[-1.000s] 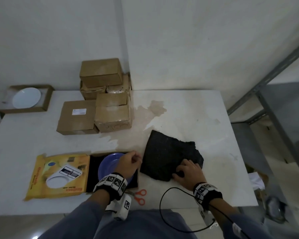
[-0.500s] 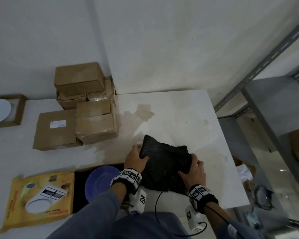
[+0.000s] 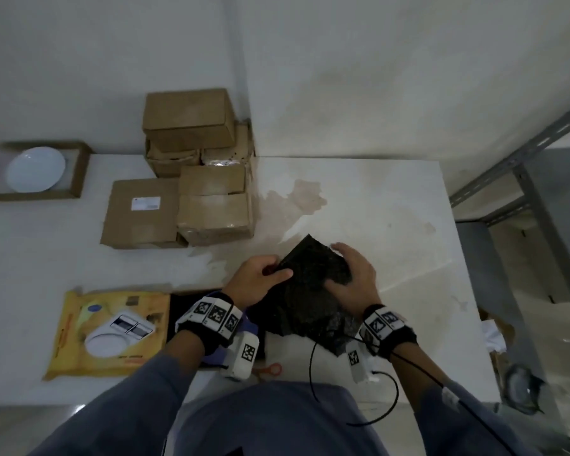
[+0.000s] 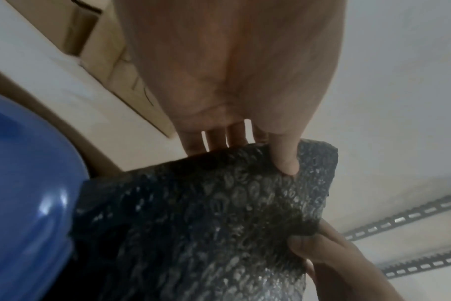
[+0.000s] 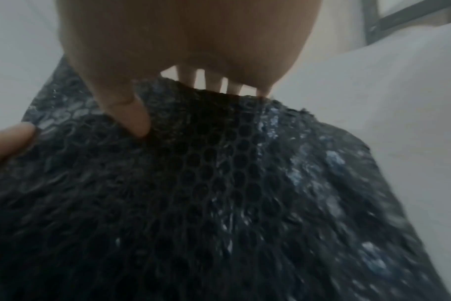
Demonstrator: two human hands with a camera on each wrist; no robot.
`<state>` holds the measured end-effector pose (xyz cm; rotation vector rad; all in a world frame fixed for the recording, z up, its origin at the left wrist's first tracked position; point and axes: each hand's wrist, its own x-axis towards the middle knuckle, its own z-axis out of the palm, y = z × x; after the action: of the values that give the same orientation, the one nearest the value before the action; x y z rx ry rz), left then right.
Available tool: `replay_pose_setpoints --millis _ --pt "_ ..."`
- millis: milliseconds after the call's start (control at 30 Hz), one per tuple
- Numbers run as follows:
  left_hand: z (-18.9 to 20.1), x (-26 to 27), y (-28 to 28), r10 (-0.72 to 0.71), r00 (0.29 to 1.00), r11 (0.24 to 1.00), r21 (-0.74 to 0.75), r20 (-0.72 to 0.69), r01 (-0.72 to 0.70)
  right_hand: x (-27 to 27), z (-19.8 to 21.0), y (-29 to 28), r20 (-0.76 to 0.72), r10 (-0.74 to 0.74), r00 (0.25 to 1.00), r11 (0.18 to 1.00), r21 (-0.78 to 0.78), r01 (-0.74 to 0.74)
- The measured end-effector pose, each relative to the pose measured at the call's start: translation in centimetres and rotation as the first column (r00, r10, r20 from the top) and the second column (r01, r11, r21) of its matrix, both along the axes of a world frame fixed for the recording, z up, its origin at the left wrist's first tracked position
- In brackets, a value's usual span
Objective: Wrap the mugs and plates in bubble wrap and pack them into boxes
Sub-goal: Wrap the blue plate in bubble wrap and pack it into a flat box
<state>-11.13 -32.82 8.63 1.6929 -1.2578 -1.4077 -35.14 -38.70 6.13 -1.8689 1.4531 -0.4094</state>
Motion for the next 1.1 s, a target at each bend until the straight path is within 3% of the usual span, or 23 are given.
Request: replay_pose_setpoints --millis 67,167,267,367,467,567,700,800,900,1100 --pt "0.8 1.8 1.3 0.071 0.997 0.997 -0.029 -0.001 -0.071 2.7 1.0 -0.9 0.077 0.13 0.989 0.988 0.075 -0.136" --pt "1.5 5.1 4.2 0.233 0.96 0.968 -0.129 0.154 -0.215 6.2 2.3 -1.3 0.14 0.289 0.947 0.944 0.124 -0.306" --pt "1.9 7.9 7.9 0.418 0.859 0.907 -0.192 0.295 -0.376 9.3 2.8 -0.9 0.152 0.399 0.904 0.908 0.076 -0.413" --pt "1.3 9.8 11.6 0.572 0.748 0.819 -0.182 0.336 -0.544 12.3 2.8 0.0 0.137 0.473 0.87 0.864 0.12 -0.489" --pt "0.4 10.6 14.9 0.638 0.681 0.757 -0.132 0.36 -0.64 14.6 2.7 1.2 0.113 0.518 0.848 0.828 0.18 -0.531" --pt "-1.1 10.6 17.0 0.654 0.646 0.722 -0.071 0.393 -0.688 16.2 2.0 2.3 0.103 0.439 0.893 0.879 0.156 -0.45" --pt "-3.1 10.4 18.6 0.628 0.676 0.747 -0.057 0.386 -0.662 17.2 1.4 3.4 0.079 0.311 0.947 0.938 0.135 -0.32" --pt "-3.7 10.6 19.3 0.673 0.614 0.697 -0.076 0.412 -0.713 16.4 1.3 3.7 0.043 0.269 0.962 0.925 0.268 -0.271" --pt "-4.0 10.9 19.5 0.672 0.605 0.698 -0.093 0.428 -0.71 14.9 0.7 4.0 -0.008 0.282 0.959 0.887 0.383 -0.258" --pt "-4.0 11.6 19.3 0.678 0.646 0.712 -0.094 0.351 -0.696 13.8 -0.6 5.3 -0.006 0.12 0.993 0.939 0.325 -0.111"
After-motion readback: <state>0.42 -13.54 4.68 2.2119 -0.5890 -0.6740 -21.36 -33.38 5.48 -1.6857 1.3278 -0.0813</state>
